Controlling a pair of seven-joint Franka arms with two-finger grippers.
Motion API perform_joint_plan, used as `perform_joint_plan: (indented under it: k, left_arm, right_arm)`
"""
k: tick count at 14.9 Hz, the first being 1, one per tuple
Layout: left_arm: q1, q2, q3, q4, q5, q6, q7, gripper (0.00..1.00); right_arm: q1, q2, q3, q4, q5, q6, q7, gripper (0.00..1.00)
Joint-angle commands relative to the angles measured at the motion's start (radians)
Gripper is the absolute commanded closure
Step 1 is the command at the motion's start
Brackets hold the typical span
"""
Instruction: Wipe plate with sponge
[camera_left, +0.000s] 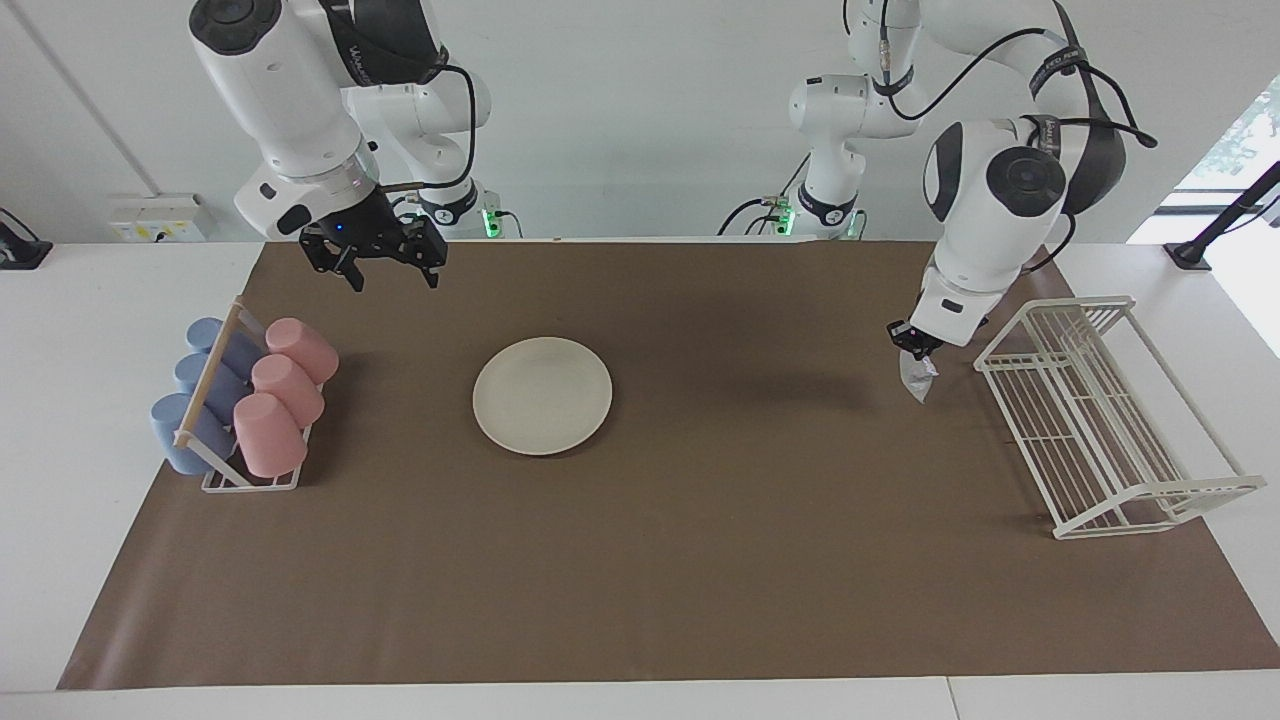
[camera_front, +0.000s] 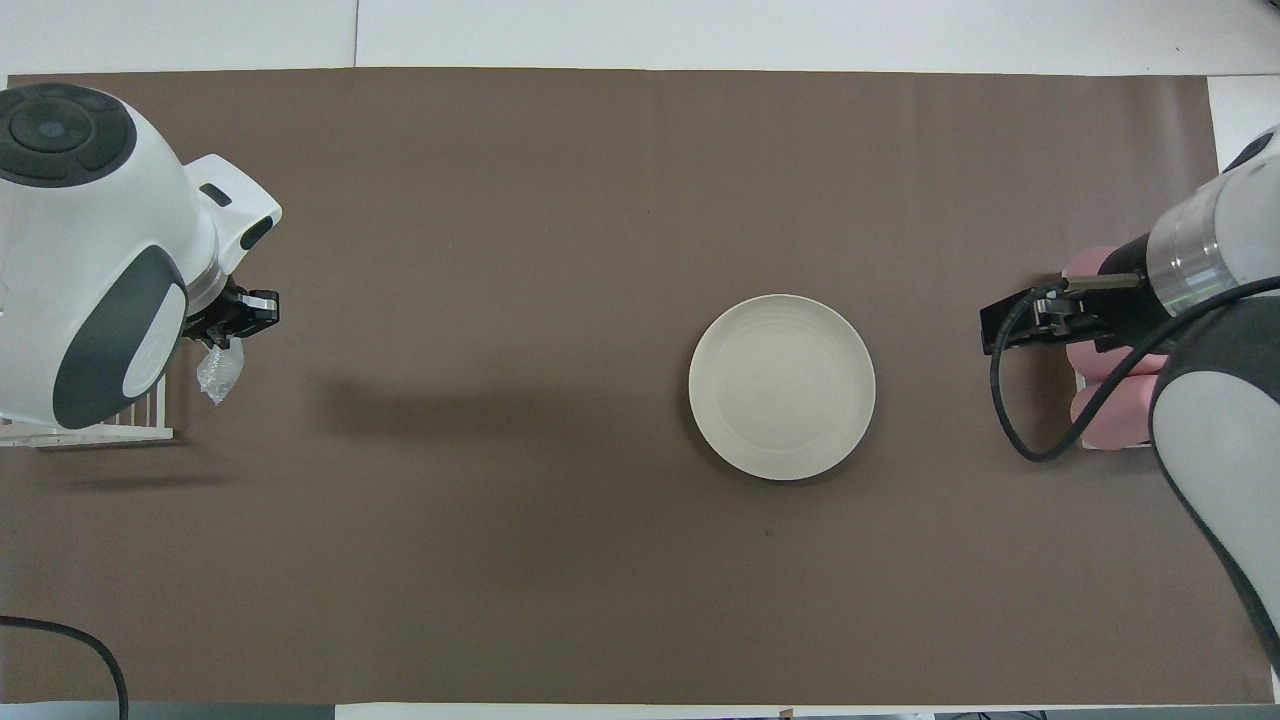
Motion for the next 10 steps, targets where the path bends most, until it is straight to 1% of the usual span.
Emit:
perform_joint_plan:
  k: [1, 7, 10]
  left_arm:
    - [-0.027, 0.038, 0.008, 0.085, 0.148, -0.128, -0.032, 1.0]
    - [-0.072, 0.041, 0.008, 0.082, 0.423, -0.231, -0.045, 1.0]
    - [-0.064, 0.081, 0.008, 0.076, 0.535, -0.216, -0.045, 1.0]
  right_arm:
    - [-0.038, -0.002, 0.008, 0.004, -0.018, -0.01, -0.063, 0.0]
    - [-0.059, -0.001, 0.003, 0.007, -0.018, -0.012, -0.065, 0.0]
    - [-0.09, 0.001, -0.001, 0.007, -0.019, -0.012, -0.077, 0.0]
